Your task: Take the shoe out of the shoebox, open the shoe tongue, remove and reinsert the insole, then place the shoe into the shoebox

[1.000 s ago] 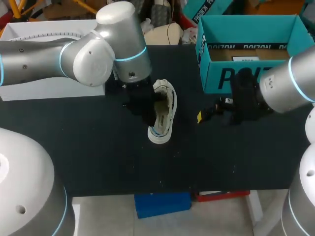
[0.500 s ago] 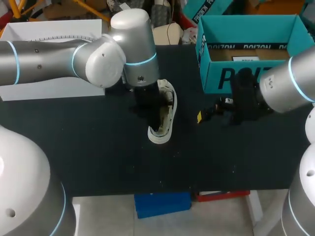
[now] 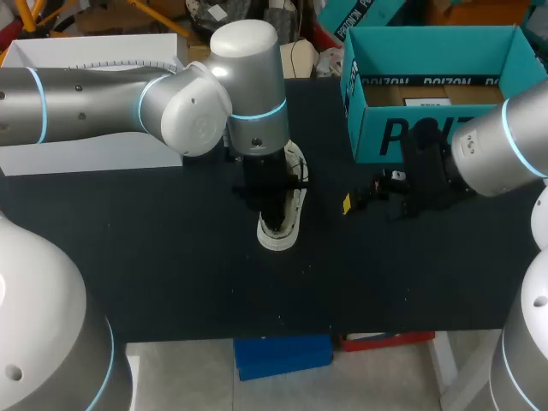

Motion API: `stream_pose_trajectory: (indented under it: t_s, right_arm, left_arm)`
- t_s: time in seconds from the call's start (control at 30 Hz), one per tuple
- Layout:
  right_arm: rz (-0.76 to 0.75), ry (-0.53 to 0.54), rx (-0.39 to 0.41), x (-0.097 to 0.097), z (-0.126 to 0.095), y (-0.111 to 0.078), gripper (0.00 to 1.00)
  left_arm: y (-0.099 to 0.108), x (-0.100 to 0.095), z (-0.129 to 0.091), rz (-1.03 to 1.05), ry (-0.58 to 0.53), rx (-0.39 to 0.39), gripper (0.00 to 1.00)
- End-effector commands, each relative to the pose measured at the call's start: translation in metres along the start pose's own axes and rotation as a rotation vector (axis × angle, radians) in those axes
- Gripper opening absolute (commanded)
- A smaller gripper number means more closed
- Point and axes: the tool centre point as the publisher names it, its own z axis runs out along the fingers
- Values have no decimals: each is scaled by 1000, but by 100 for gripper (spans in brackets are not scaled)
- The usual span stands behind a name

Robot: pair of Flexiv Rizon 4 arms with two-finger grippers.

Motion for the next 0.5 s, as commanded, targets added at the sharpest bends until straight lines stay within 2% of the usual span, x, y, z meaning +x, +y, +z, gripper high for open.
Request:
stream_pose_trajectory:
  t_s: [0.03,0.13,0.2,0.27,0.33,0.43,0.5]
  right_arm:
    - [1,-2,0,1,0,0,100]
    - [1,-2,0,1,0,0,100]
    - [1,-2,0,1,0,0,100]
    - [1,-2,0,1,0,0,100]
    - [1,-2,0,1,0,0,100]
    - [1,-2,0,1,0,0,100]
    - [1,-2,0,1,0,0,100]
  left_arm:
    - [-1,2,-8,-32,-79,-1,0]
    - [2,2,-35,-103,-222,30,0]
    - [5,1,-58,-184,-379,79,0]
    - [11,4,-82,-220,-436,17,0]
    - [19,8,-107,-297,-538,-24,0]
    - [29,21,-145,-345,-587,-193,0]
    - [40,31,-161,-377,-597,-291,0]
